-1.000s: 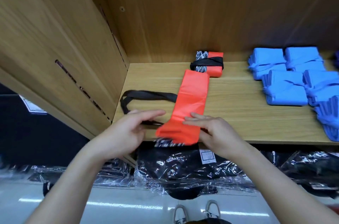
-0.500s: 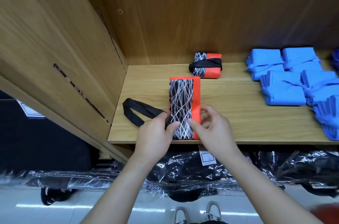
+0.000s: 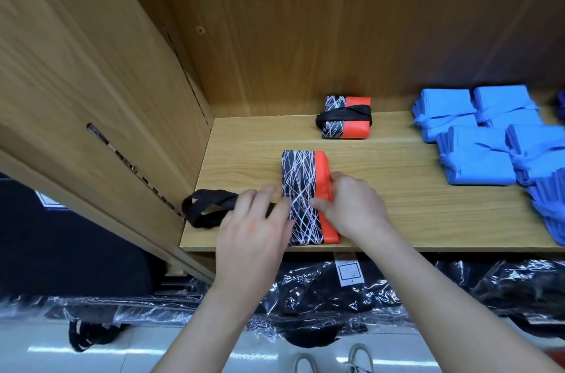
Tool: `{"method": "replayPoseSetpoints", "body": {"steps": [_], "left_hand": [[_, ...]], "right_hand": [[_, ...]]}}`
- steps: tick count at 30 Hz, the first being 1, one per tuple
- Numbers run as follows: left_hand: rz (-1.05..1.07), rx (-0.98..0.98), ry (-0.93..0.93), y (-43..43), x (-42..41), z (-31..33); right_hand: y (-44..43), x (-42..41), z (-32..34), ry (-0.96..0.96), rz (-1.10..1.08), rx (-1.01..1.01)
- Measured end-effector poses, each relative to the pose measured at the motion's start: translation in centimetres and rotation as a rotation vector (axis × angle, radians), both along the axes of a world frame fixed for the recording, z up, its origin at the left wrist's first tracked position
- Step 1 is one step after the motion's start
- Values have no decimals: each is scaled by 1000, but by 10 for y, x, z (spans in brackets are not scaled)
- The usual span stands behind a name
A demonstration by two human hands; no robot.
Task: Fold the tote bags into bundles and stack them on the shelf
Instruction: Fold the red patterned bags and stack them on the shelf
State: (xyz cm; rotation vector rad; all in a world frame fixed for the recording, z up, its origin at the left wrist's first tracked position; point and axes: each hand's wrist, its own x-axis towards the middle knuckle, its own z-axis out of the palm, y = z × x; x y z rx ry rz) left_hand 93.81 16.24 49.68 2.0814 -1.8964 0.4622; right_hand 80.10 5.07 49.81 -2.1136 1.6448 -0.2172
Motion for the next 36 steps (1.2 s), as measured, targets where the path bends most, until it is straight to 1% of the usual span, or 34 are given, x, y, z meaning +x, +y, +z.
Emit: {"method": "replayPoseSetpoints", "body": {"steps": [1, 3, 6, 11, 12, 14, 17, 19, 22, 24, 27, 28, 29, 31, 32, 33, 36], "left_hand": [[-48, 6, -43, 3, -1, -1], [-72, 100, -98, 5, -3, -7], [-53, 238, -67, -2, -4, -15], [-97, 301, -38, -11, -1, -16], [-98, 323, -35, -11, 0, -14], [-104, 358, -24, -12, 2, -11], [-130, 449, -43, -7, 4, -3], [-130, 490, -49, -1, 6, -6], [-32, 534, -31, 7, 3, 5], [15, 531, -5, 11, 0, 7], [3, 387, 32, 24, 0, 21], [-45, 324, 61, 26, 1, 29], [-125, 254, 36, 25, 3, 32], [-299, 174, -42, 17, 6, 27], [-361, 179, -27, 11, 8, 23], [-399, 202, 35, 6, 10, 19], [-376, 390, 417, -7, 18, 24]], "right_hand": [[-1, 0, 0, -9, 1, 17], [-2, 0, 2, -22, -2, 41], [-3, -1, 6, -46, -19, 82], [-11, -1, 10, -27, 48, 86], [-16, 0, 11, -62, 46, 94], [-26, 4, 11, -211, 27, 139], [-33, 10, 8, -439, -6, 292], [-34, 10, 2, -484, -40, 345], [-33, 6, -5, -536, -84, 378], [-32, 4, -4, -555, -95, 389], [-32, -2, 0, -616, -144, 415], [-31, -4, 1, -652, -155, 442], [-29, -6, 2, -699, -162, 468], [-24, -9, 3, -763, -161, 520], [-21, -9, 3, -774, -141, 546], [-17, -9, 3, -779, -108, 570], [-9, -9, 4, -790, 34, 616]]}}
